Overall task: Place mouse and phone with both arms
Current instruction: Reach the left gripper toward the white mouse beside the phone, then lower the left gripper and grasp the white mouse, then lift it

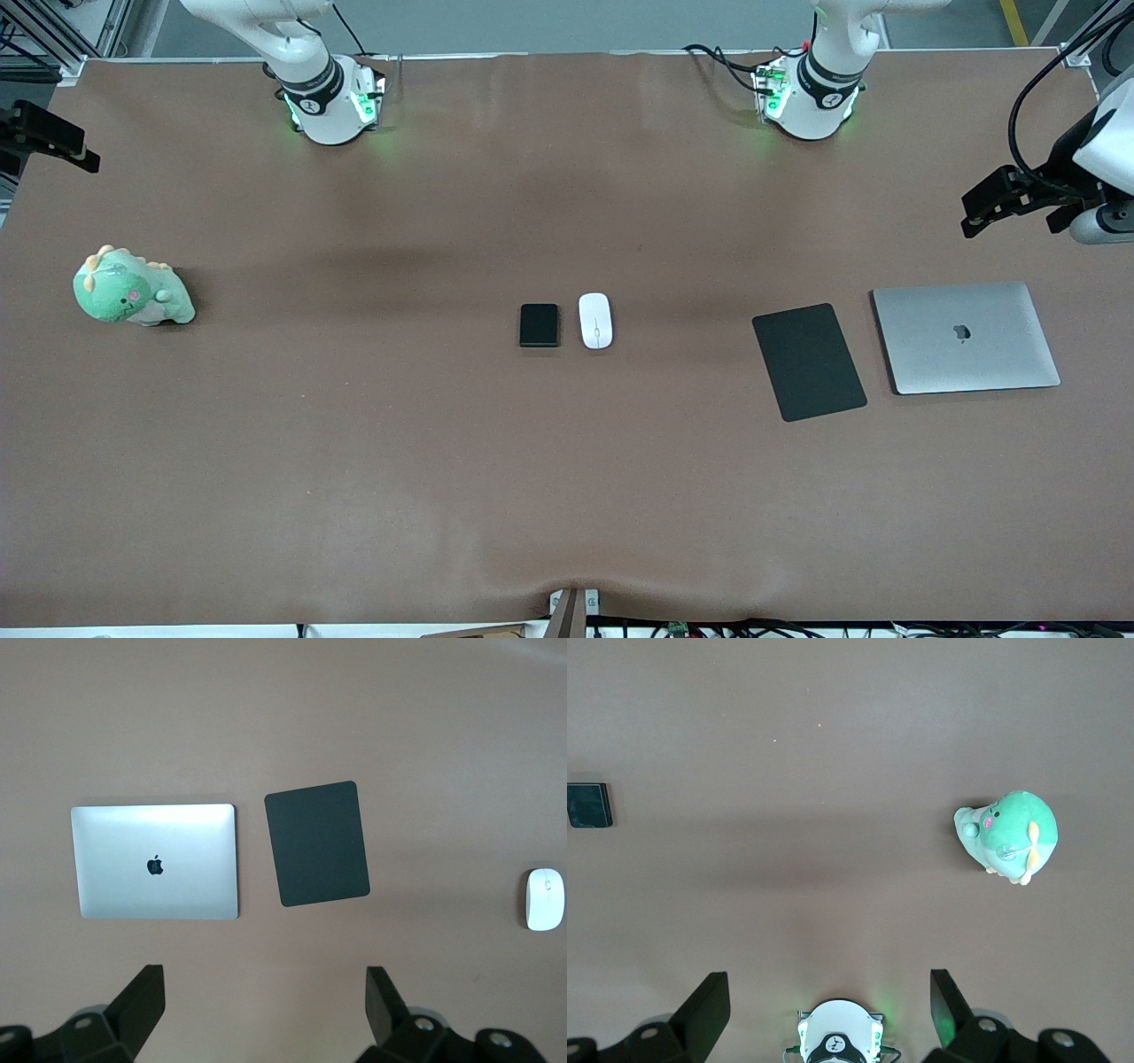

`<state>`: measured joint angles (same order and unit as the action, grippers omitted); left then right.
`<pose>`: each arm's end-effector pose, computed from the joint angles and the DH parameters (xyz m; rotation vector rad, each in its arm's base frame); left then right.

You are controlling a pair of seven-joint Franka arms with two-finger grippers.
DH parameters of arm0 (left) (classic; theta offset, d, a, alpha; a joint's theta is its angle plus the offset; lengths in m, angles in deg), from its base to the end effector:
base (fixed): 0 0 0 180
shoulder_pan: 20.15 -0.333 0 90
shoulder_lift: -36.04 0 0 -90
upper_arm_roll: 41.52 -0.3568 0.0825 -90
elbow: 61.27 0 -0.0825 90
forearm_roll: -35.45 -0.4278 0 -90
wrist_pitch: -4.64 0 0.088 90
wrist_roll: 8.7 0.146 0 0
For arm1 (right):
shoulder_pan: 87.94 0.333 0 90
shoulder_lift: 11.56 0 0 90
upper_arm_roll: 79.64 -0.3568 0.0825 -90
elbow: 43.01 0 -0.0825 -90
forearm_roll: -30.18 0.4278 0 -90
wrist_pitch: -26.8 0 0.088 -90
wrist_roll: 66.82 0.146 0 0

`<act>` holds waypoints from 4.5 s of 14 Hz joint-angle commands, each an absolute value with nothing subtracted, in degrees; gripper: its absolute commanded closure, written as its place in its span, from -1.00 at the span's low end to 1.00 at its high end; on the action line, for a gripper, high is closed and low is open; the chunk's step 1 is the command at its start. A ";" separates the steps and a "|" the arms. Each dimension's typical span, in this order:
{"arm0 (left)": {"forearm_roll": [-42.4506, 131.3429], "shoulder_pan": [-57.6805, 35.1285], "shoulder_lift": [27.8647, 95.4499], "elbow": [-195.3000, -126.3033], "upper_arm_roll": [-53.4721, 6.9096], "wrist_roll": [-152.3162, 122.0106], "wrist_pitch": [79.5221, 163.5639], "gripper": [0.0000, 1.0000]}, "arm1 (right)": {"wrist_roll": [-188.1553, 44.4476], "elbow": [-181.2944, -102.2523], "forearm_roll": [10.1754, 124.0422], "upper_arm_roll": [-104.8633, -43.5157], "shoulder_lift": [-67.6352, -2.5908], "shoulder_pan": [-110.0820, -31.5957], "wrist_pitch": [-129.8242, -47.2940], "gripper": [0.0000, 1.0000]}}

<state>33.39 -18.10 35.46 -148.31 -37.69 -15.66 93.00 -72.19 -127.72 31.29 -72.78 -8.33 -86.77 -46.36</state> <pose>0.5910 -0.0557 0.6565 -3.1082 -0.0318 -0.0575 0.5366 -0.0525 0.6815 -3.0942 0.0010 0.2208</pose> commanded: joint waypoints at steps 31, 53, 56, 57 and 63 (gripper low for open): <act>33.35 -3.81 54.83 -157.42 -21.83 -47.80 118.35 -1.00 | -72.36 -127.83 32.11 -73.49 -7.78 -87.50 -45.89 -1.00; 24.29 7.62 77.16 -156.19 -22.45 -66.00 140.25 -1.00 | -72.36 -127.83 32.11 -73.49 -7.78 -87.50 -45.89 -1.00; 24.29 8.06 78.13 -156.19 -22.53 -66.18 141.31 -1.00 | -72.36 -127.83 32.11 -73.49 -7.78 -87.50 -45.80 -1.00; 24.29 8.06 78.57 -156.10 -22.53 -66.27 141.31 -0.97 | -72.36 -127.83 32.11 -73.49 -7.78 -87.50 -45.80 -1.00; 22.98 8.06 79.80 -156.10 -22.62 -67.76 141.31 -0.82 | -72.36 -127.92 32.11 -73.49 -7.78 -87.50 -45.80 -1.00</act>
